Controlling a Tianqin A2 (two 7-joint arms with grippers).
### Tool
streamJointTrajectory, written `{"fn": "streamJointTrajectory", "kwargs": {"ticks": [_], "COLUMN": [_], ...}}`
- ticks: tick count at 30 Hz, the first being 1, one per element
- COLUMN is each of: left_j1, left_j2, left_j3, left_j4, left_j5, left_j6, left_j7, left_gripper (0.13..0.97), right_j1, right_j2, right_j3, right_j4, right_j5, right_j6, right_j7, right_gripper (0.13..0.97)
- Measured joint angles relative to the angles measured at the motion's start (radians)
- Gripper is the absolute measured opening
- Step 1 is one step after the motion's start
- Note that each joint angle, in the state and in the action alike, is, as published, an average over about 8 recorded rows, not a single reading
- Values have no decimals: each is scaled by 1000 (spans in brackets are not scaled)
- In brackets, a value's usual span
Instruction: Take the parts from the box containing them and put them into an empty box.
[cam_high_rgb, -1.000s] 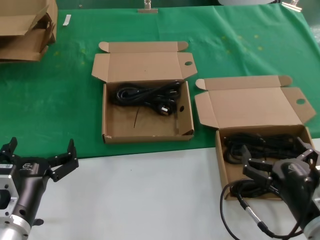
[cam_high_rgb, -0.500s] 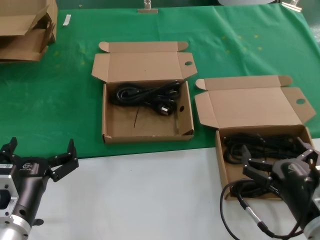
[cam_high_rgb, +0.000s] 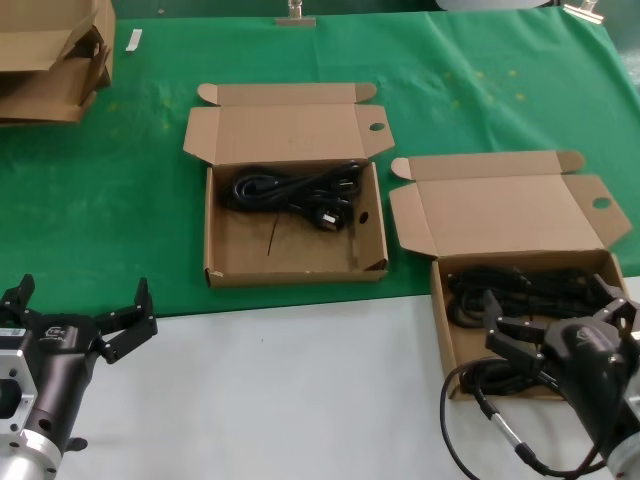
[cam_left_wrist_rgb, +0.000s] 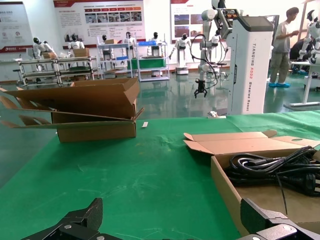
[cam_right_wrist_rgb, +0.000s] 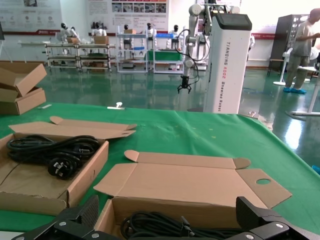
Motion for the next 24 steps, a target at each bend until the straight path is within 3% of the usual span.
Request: {"fn": "streamJointTrajectory", "kwargs": {"ticks": [24], "left_j1": [0], "left_j2": [0], "left_j3": [0], "left_j4": [0], "left_j5": [0], "left_j6": [0], "left_j7": [0], "left_gripper": [966], "right_j1": [0], "right_j2": [0], "right_j3": [0], "right_j4": [0], "right_j5": [0], "right_j6": [0], "right_j7": [0], "right_gripper": [966]}}
